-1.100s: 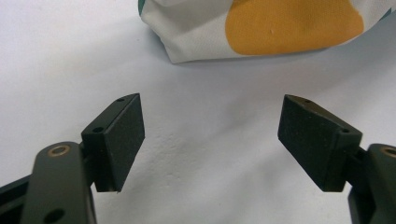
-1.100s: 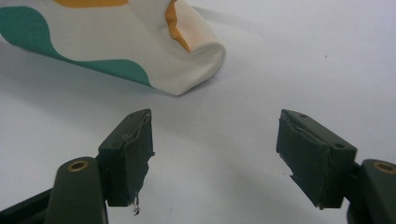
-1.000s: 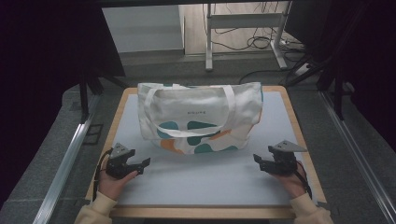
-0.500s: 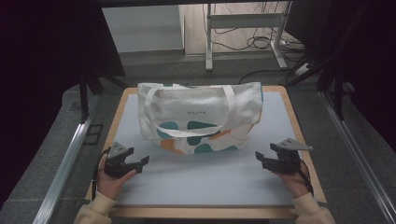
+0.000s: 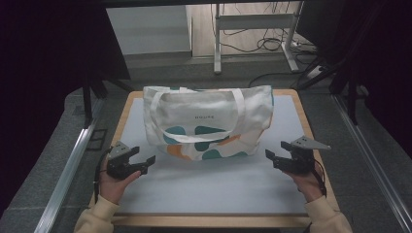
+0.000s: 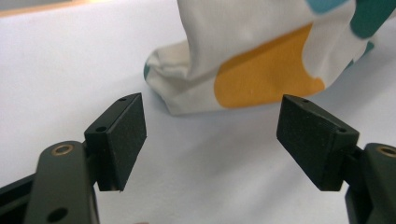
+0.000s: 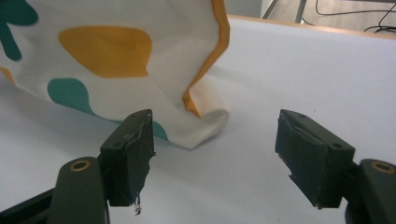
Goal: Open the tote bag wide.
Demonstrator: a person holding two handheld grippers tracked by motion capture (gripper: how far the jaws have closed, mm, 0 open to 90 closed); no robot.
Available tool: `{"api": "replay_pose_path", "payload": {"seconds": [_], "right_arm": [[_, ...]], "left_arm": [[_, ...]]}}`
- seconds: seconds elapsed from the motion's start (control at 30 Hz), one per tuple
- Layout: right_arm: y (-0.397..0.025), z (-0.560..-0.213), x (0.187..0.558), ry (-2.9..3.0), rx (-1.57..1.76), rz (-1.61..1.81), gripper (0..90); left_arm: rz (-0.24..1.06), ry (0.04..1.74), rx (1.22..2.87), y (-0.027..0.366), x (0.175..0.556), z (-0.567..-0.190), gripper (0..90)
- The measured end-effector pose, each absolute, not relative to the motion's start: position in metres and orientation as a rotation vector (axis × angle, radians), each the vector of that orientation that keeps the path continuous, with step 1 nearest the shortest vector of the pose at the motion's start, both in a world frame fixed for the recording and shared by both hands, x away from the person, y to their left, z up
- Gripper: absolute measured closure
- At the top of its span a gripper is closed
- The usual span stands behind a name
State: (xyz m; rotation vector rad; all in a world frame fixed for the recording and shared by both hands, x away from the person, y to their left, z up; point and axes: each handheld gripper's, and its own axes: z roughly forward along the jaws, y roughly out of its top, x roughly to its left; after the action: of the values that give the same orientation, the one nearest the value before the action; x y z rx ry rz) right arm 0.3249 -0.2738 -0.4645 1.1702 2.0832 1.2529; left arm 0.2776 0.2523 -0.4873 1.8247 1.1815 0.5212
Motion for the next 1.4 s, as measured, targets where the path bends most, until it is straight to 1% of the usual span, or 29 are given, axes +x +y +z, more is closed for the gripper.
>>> {"api": "replay_pose_path", "payload": {"seconds": [0.23, 0.37, 0.6, 1.17, 1.23, 1.4], "right_arm": [[-0.27, -0.453, 0.328, 2.07, 1.146, 1.267, 28.8], [-0.269, -0.447, 0.33, 2.069, 1.136, 1.267, 28.9], [-0.263, -0.435, 0.337, 2.067, 1.096, 1.257, 29.0], [-0.259, -0.411, 0.354, 2.05, 1.079, 1.301, 30.1], [-0.259, -0.407, 0.357, 2.044, 1.08, 1.301, 31.2], [-0.256, -0.4, 0.363, 2.041, 1.071, 1.31, 33.0]], "left_arm": [[0.536, 1.181, 1.805, 0.255, 0.282, -0.478, 24.2], [0.575, 1.207, 1.786, 0.256, 0.286, -0.473, 23.9], [0.51, 1.193, 1.755, 0.26, 0.294, -0.458, 26.0], [0.52, 1.152, 1.747, 0.257, 0.312, -0.435, 26.4], [0.518, 1.16, 1.74, 0.258, 0.316, -0.432, 28.4], [0.523, 1.163, 1.736, 0.26, 0.325, -0.427, 29.9]]}}
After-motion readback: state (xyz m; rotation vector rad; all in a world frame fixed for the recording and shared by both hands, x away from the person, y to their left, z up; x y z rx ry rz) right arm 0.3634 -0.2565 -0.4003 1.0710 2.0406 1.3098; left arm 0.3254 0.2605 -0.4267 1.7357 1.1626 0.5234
